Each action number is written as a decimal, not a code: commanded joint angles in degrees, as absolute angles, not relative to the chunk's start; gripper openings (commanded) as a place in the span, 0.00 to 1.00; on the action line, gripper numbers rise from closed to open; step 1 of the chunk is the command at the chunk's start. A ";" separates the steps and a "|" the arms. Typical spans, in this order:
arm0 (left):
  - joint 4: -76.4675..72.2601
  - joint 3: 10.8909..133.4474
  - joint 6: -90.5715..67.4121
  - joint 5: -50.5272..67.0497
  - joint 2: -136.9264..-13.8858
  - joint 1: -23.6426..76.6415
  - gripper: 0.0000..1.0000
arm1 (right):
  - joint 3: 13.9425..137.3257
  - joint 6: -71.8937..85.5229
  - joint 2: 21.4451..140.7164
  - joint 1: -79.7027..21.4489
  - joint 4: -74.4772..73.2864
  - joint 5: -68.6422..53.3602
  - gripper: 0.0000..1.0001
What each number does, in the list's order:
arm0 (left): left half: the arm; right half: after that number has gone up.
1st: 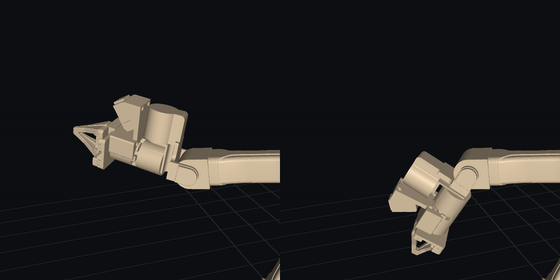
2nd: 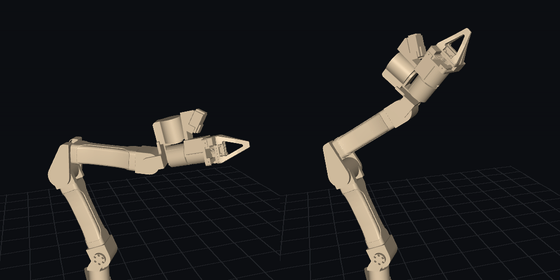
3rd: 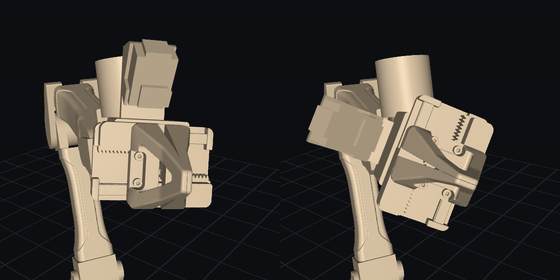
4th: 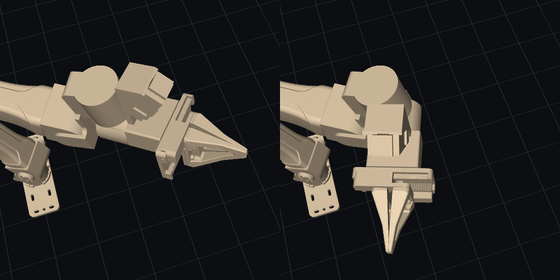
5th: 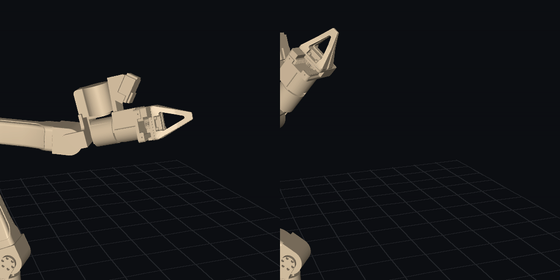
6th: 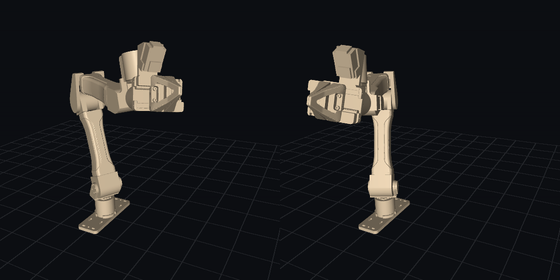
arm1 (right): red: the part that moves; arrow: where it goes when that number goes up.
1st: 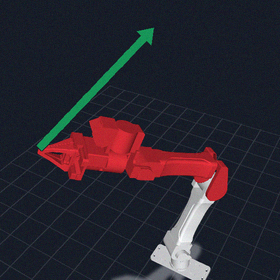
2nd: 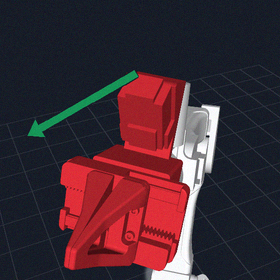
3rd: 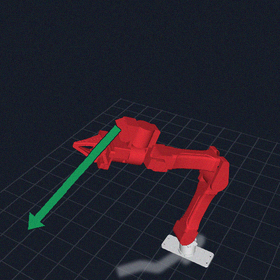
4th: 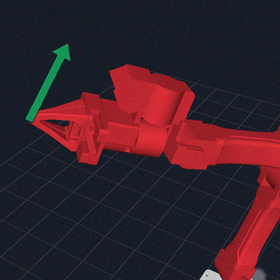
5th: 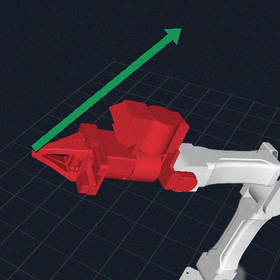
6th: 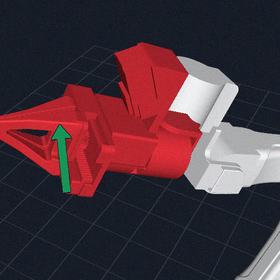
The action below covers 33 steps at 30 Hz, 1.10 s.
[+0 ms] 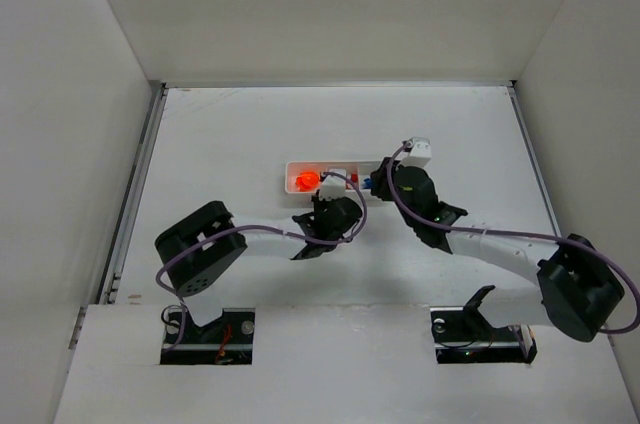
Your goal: Sort the legos into containers by color
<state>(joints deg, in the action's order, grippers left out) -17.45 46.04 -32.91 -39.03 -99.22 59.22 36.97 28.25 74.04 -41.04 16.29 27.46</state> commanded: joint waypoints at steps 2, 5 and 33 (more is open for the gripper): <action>-14.95 45.35 -32.61 -39.11 -90.80 61.12 0.12 | 35.60 28.12 70.32 -42.66 17.05 29.00 0.48; -12.66 45.79 -31.73 -38.15 -87.72 61.04 0.11 | 34.37 28.91 68.03 -43.63 15.65 30.14 0.48; -16.78 60.57 -26.54 -26.98 -98.63 49.35 0.41 | 25.57 40.25 62.31 -59.97 11.60 36.30 0.47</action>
<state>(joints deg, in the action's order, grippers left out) -13.13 60.82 -26.26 -28.40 -103.02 49.71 25.41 38.70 61.65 -57.93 10.63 35.11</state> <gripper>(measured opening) 0.398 0.467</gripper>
